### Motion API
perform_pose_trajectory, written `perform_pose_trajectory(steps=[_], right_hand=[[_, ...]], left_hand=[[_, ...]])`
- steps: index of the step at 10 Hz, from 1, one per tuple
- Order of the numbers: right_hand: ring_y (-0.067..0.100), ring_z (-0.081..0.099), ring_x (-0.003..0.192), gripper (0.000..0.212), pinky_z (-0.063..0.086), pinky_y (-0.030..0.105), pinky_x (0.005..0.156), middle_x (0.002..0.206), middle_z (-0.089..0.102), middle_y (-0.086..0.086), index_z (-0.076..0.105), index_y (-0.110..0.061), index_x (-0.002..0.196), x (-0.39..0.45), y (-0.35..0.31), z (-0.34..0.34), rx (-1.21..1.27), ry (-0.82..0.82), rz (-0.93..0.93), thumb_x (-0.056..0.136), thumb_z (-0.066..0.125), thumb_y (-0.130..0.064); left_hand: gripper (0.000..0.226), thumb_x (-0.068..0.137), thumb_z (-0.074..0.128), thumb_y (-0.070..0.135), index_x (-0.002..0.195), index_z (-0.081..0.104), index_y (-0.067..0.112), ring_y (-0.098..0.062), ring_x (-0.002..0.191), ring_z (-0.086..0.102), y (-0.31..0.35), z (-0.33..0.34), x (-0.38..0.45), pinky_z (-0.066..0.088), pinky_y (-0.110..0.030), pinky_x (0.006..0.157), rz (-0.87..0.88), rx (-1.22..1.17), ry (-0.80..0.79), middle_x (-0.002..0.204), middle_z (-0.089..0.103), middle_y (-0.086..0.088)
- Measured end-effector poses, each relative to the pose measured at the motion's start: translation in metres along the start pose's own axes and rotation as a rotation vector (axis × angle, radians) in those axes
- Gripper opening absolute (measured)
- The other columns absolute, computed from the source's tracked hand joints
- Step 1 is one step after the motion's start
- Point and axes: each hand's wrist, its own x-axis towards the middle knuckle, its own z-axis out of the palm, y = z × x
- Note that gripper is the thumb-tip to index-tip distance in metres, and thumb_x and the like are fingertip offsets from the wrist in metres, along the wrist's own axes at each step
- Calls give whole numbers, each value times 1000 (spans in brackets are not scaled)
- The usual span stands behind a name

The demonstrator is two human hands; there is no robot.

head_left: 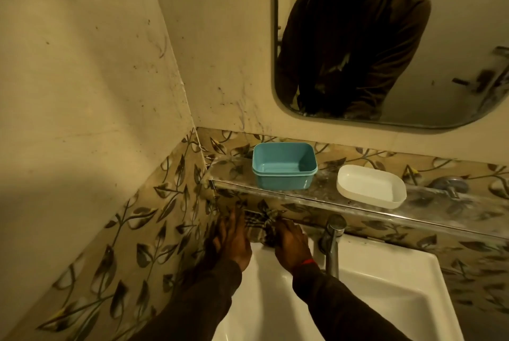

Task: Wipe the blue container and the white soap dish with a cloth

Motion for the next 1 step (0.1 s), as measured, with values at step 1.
perform_pose_trajectory(steps=[1], right_hand=[[31, 40, 133, 55, 32, 38, 111, 148, 44, 7, 46, -21, 142, -11, 1, -12, 76, 38, -66, 89, 47, -7]], left_hand=[[67, 105, 36, 26, 160, -2, 34, -27, 155, -14, 6, -5, -10, 2, -54, 123, -1, -93, 22, 169, -17, 4]])
